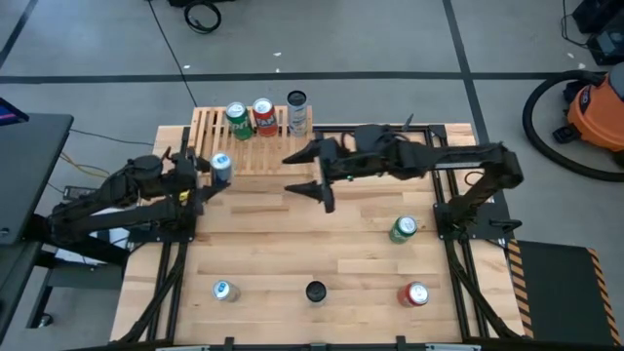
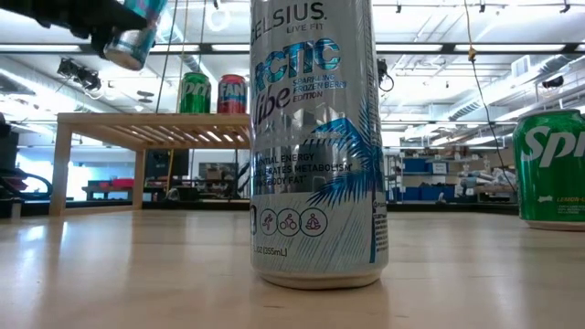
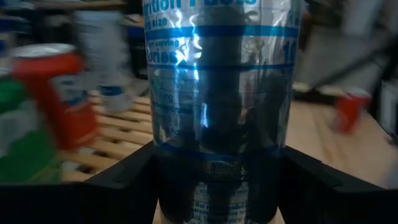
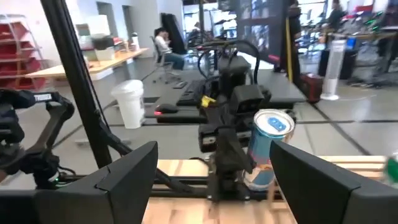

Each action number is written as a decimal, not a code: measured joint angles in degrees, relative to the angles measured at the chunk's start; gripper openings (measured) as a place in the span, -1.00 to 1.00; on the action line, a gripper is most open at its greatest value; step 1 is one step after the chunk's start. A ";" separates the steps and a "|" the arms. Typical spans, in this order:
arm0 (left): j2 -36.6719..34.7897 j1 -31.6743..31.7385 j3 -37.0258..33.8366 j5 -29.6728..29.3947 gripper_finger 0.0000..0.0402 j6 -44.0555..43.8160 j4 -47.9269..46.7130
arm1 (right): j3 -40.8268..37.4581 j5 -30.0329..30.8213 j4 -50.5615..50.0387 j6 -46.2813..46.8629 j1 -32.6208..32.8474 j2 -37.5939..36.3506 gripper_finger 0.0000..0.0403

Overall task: Place canned beverage on shelf
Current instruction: Put the top blue soda can on the shelf

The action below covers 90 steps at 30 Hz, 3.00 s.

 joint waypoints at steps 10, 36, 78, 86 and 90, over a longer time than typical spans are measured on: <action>-1.24 0.00 -7.01 -14.29 0.29 0.32 15.75 | 0.02 1.70 -5.91 -1.98 2.82 -4.17 0.58; -1.24 1.60 -20.53 -49.10 0.29 10.35 36.01 | 0.02 7.00 -10.82 -2.00 5.44 -3.82 0.58; 23.29 34.61 -20.43 -23.17 0.29 2.14 51.90 | 0.01 7.04 -11.01 -1.99 5.44 -3.79 0.58; 23.87 34.84 -20.40 -23.11 0.29 2.20 52.25 | 0.01 7.04 -11.04 -1.98 5.44 -3.79 0.58; 23.88 34.84 -20.40 -23.12 0.29 2.33 52.16 | 0.02 7.04 -11.03 -1.98 5.44 -3.79 0.58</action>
